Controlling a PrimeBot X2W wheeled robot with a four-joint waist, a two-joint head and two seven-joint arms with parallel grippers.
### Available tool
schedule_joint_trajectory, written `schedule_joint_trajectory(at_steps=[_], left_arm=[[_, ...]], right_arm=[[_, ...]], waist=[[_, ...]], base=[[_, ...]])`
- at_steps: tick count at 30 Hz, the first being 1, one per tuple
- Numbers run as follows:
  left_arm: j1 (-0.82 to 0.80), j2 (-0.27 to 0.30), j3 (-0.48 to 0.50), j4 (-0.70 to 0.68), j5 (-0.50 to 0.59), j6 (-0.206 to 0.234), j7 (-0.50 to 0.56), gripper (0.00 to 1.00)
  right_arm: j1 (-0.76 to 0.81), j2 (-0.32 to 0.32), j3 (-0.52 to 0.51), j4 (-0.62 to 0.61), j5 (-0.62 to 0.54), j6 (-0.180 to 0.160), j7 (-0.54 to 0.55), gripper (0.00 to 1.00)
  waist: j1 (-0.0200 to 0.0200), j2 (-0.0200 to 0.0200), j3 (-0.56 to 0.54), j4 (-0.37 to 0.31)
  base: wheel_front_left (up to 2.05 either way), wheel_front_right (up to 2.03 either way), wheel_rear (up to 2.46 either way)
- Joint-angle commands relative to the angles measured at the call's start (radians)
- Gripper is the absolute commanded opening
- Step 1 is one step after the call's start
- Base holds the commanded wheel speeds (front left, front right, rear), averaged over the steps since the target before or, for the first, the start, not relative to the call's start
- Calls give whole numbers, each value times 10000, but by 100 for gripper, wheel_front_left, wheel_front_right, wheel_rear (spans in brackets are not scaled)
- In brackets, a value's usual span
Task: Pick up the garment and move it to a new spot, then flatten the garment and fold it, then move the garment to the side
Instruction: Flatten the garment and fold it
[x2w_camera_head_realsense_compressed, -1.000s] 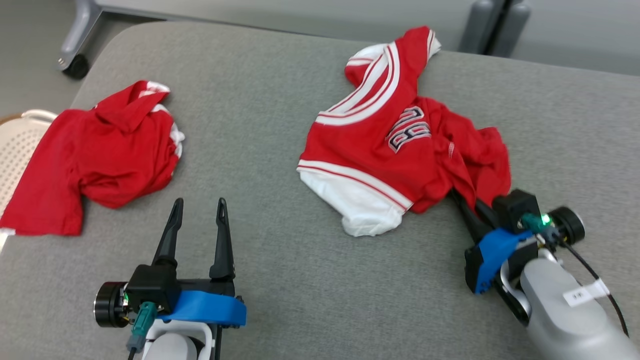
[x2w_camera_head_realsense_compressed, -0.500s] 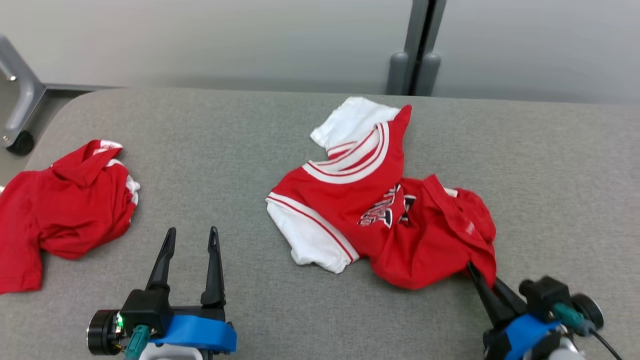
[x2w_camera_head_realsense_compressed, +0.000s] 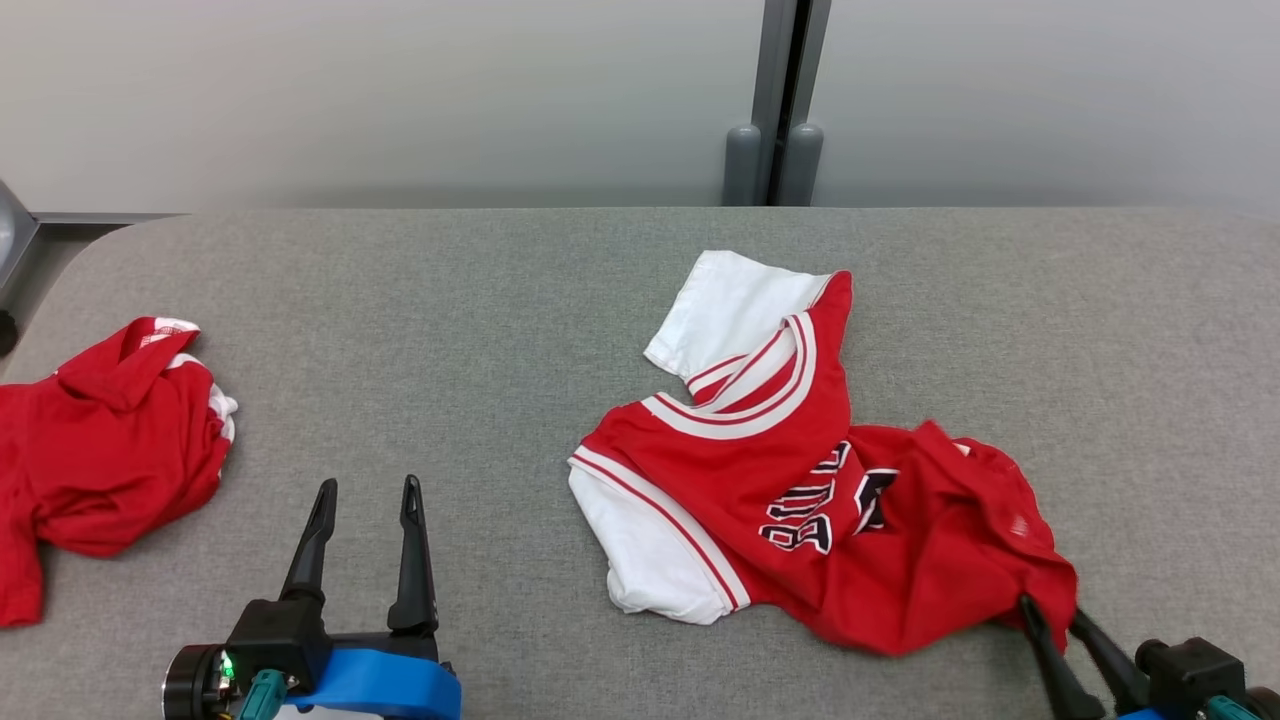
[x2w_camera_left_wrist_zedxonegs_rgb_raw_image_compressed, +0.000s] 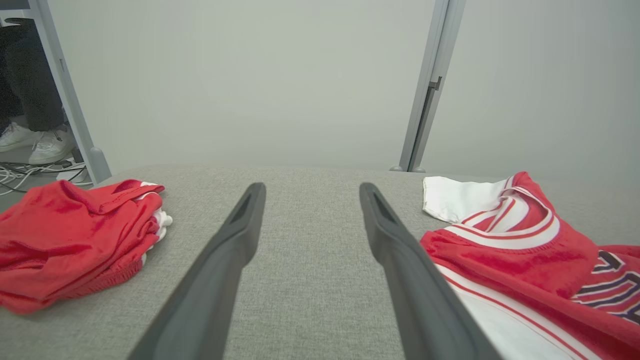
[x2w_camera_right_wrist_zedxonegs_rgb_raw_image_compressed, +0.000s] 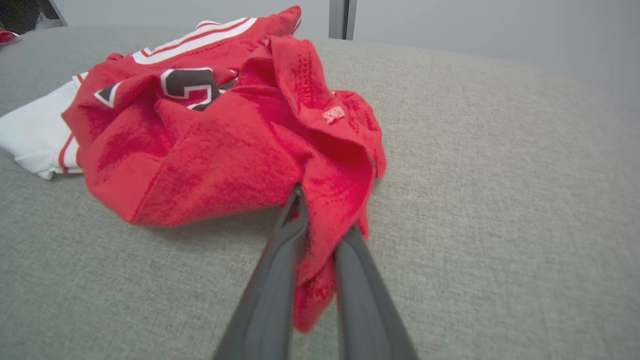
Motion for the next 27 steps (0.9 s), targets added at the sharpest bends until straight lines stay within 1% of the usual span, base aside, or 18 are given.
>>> schedule_joint_trajectory(at_steps=[1,5,9,13,16,18,21,27], left_arm=[[64,-2,51,-13,1,-19,-27,100],[22,-2,33,-14,28,-46,-27,100],[-104,-2,72,-40,76,-78,-27,100],[-141,-1,137,-105,113,-38,-27,100],[-140,-2,206,-132,140,-45,-27,100],[-150,-4,257,-134,183,-66,-26,100],[-167,-2,311,-137,199,-65,-27,100],[-160,-4,313,-116,216,-71,-26,100]], right_arm=[[154,43,-63,-108,-87,1,-8,100],[94,212,-261,-719,-197,1,-6,100],[-42,400,-507,-1581,-351,1,-6,100],[-353,723,-654,-2434,-548,1,-8,100],[-610,1144,-812,-2942,-677,1,-6,100],[-790,1446,-885,-3120,-725,1,-6,100],[-1025,1796,-897,-3048,-840,1,-6,100],[-1302,2167,-835,-2700,-1036,1,-6,100]], waist=[[1,2,-19,-32],[1,2,-13,-72],[1,2,53,-99],[1,2,126,-159],[1,2,169,-200],[1,2,195,-221],[1,2,206,-238],[1,2,205,-310]], base=[[0,0,0],[0,0,0],[0,0,0],[0,0,0],[0,0,0],[0,0,0],[0,0,0],[0,0,0]])
